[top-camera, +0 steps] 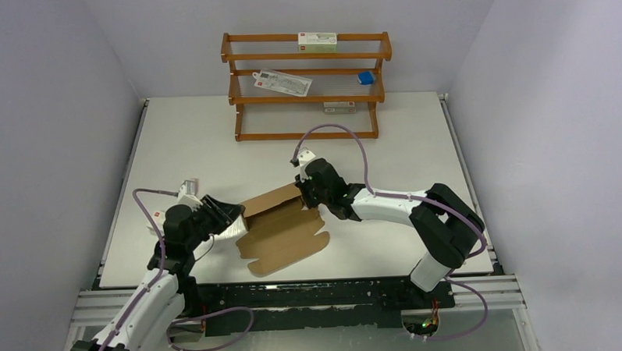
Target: Fold the paper box
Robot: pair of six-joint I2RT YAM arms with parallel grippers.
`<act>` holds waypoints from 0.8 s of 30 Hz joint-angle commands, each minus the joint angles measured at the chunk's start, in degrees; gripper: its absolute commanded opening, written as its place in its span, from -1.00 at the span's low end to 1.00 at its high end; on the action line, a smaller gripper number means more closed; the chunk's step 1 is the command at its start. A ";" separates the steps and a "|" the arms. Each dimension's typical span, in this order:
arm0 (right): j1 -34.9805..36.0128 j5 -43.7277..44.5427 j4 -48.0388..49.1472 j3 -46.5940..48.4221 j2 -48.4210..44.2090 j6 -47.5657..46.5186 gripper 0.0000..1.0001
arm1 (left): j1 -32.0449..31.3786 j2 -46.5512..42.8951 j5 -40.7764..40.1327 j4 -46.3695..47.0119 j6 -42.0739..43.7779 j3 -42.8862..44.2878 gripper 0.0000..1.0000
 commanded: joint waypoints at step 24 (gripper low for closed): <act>1.21 -2.27 -4.73 -1.76 -3.23 6.42 -0.70 | -0.35 -2.48 -2.64 -8.37 6.09 0.37 -0.35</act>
